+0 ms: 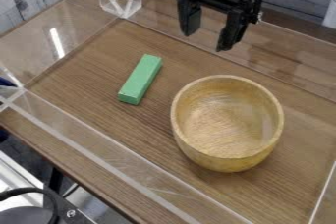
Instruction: Put the green block in the brown bowl
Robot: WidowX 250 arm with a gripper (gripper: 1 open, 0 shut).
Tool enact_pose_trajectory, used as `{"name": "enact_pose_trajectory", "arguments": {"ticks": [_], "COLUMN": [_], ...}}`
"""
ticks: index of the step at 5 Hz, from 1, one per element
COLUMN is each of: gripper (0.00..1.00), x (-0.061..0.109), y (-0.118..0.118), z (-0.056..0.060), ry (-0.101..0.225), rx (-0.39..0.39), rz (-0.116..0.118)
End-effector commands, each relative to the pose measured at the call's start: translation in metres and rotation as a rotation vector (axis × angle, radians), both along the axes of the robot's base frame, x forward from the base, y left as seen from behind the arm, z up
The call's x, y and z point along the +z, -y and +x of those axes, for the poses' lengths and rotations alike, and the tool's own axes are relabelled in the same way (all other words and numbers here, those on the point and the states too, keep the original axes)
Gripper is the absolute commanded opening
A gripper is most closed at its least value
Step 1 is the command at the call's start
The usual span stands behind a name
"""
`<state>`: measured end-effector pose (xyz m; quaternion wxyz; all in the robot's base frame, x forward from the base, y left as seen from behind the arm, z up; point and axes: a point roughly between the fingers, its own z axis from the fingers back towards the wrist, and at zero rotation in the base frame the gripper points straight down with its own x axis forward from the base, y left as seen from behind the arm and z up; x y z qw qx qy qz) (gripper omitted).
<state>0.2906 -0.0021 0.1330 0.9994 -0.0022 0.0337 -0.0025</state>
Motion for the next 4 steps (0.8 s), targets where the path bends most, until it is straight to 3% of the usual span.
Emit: {"name": "enact_pose_trajectory", "arguments": {"ticks": [1,3,4], "gripper": [1.00,1.00,1.00], "x": [-0.005,-0.022,-0.031], "y": [-0.018,-0.056,-0.072], "z": [-0.008,-0.034,-0.040], "ry": [-0.007,-0.008,-0.006], "rx": [0.021,0.051,0.060], "rz": [0.009,0.022,0.026]}}
